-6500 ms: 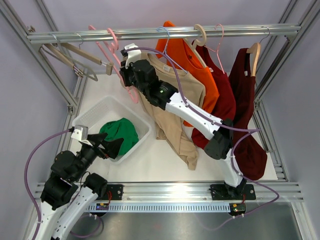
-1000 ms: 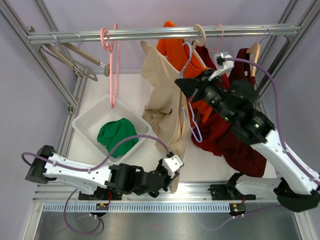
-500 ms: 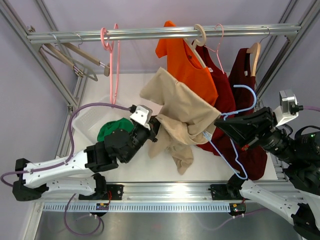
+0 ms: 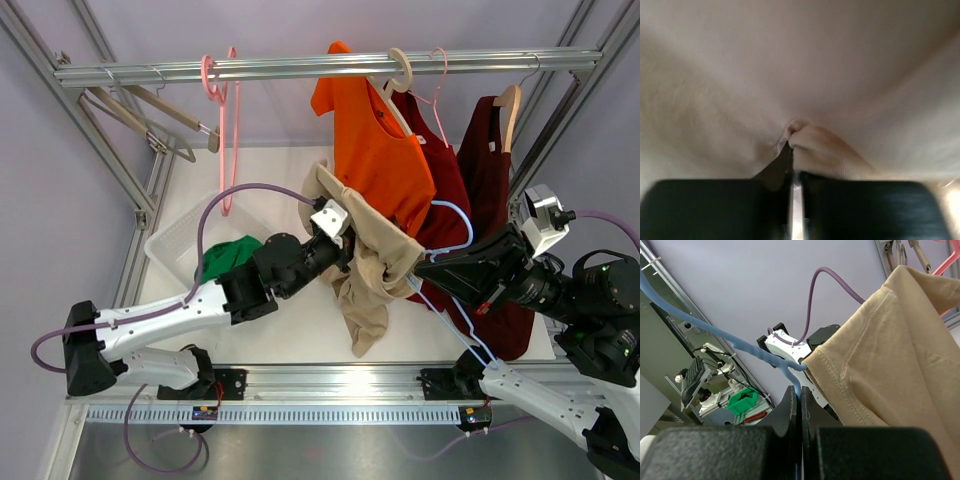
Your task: Remove the t-shirt from the hanger
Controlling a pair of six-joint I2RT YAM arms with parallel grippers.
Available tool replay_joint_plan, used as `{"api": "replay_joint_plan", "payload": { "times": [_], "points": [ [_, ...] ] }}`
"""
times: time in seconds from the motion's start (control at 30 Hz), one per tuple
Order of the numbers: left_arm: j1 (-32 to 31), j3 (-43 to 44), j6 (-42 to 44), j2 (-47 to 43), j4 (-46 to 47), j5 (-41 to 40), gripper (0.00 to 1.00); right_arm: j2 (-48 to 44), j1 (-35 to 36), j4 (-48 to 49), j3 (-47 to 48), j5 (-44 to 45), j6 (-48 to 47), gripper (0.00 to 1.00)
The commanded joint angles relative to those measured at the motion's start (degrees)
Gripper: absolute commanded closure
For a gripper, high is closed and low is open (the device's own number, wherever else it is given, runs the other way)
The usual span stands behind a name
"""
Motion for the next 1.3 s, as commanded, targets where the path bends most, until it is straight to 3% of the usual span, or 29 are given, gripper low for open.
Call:
{"api": "replay_joint_plan", "payload": {
  "times": [0.0, 0.23, 0.4, 0.57, 0.83, 0.97, 1.27],
  "points": [
    [-0.1, 3.22, -2.04, -3.0, 7.03, 7.65, 1.0, -2.1, -0.27, 4.33, 0.54, -1.88, 0.7, 1.0],
    [-0.36, 2.68, -2.31, -12.5, -0.34, 1.95, 1.0, -6.93, -0.27, -5.15, 1.33, 7.78, -3.08, 1.0],
    [-0.36, 14.62, 0.5, -15.31, -16.24, -0.34, 1.0, -12.99, -0.27, -14.2, 1.15, 14.63, -4.58, 1.0],
    [-0.36, 25.09, 4.09, -16.89, -25.91, -3.24, 1.0, -16.26, -0.27, -18.87, 3.61, 19.04, -6.06, 1.0],
    [-0.36, 42.66, 12.19, -16.81, -36.29, -12.64, 1.0, -12.4, -0.27, -19.32, 5.11, 20.54, -9.4, 1.0],
    [-0.36, 47.08, 16.58, -16.01, -37.18, -15.97, 1.0, -9.68, -0.27, -15.2, 3.18, 17.83, -10.37, 1.0],
    [1.13, 34.69, 35.73, -18.3, -19.62, -25.21, 1.0, -4.05, -0.27, -12.81, 0.89, 11.58, -12.31, 1.0]
  ]
}}
